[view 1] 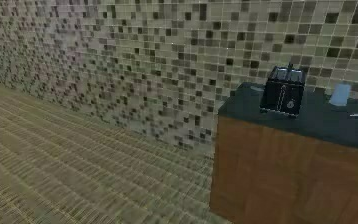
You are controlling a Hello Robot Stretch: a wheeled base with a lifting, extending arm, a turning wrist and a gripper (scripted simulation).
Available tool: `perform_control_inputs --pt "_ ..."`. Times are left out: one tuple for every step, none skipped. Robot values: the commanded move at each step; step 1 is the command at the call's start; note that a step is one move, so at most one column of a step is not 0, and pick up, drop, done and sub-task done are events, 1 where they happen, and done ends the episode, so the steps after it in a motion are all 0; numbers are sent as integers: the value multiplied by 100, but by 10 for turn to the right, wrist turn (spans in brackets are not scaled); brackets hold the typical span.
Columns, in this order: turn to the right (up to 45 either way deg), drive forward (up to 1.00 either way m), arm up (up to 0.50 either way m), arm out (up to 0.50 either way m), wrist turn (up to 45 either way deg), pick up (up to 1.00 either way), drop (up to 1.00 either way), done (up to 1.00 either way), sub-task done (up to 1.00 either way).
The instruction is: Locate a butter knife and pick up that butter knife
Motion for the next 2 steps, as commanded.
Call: perform_control_inputs --pt "300 0 0 0 0 0 0 0 0" --pt "0 50 0 0 0 0 0 0 0"
